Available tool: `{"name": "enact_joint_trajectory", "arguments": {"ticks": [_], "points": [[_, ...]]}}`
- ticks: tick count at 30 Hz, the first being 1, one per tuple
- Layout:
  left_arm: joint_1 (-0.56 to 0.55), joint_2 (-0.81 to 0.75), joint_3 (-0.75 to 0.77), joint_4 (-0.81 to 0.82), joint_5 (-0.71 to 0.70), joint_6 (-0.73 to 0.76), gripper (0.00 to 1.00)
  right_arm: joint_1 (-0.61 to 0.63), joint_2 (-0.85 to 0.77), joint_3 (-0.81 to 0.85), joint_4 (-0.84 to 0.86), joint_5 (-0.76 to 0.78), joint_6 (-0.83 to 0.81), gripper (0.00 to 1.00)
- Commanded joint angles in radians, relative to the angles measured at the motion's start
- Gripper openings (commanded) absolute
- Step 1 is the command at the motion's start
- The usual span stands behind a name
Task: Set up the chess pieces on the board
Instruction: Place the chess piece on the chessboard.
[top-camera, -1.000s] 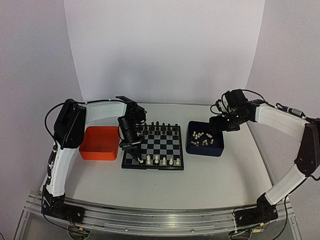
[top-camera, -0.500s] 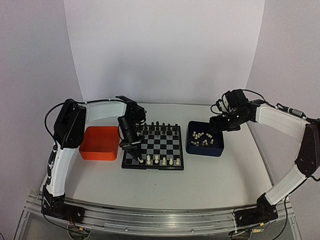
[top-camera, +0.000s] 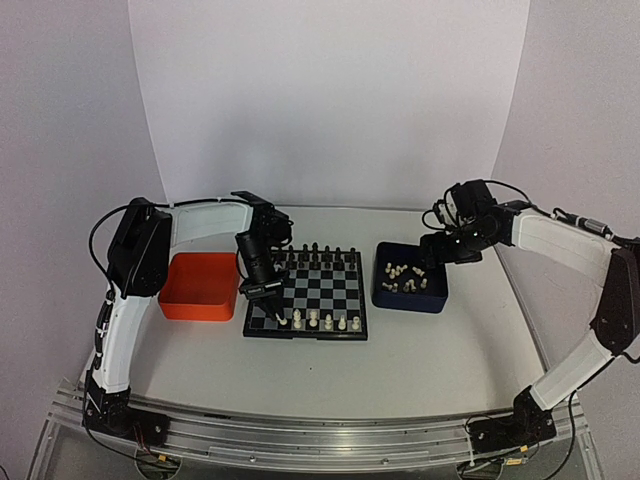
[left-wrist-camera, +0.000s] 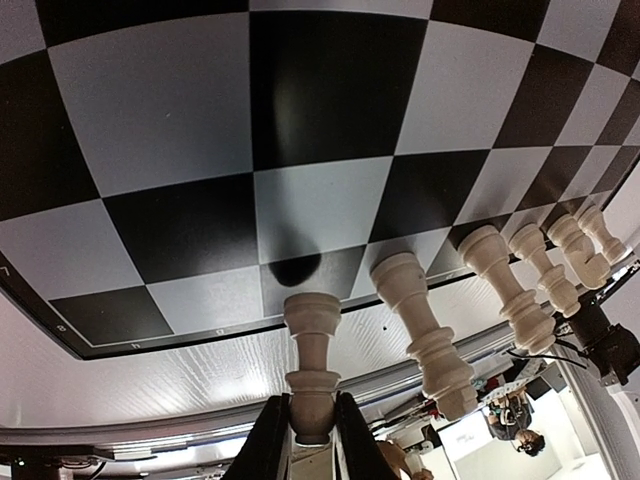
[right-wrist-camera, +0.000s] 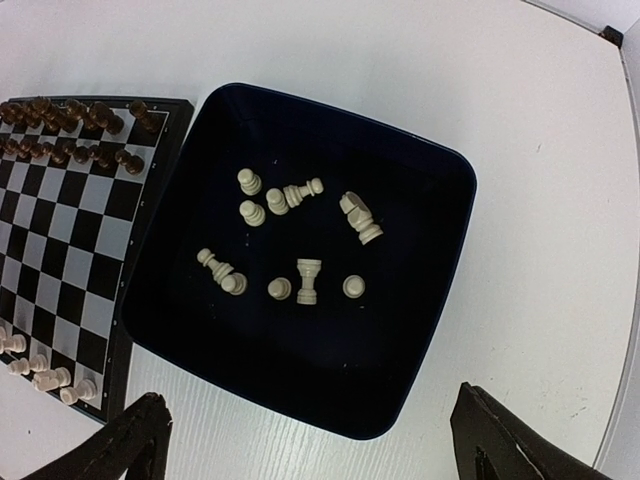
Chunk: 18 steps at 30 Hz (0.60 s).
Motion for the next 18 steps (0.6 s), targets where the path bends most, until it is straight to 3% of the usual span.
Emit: {"name": "enact_joint_trajectory", "arguments": {"ticks": [1,18], "points": [[0.007,0.011,0.032,-0.09,0.026,0.01,0.15,0.001,-0.036,-0.001,0.022,0.02,-0.01,0.95],[0.007,0.04,0.05,-0.094,0.014,0.004,0.17,0.001,-0.042,-0.01,0.024,0.035,-0.019,0.96]]}}
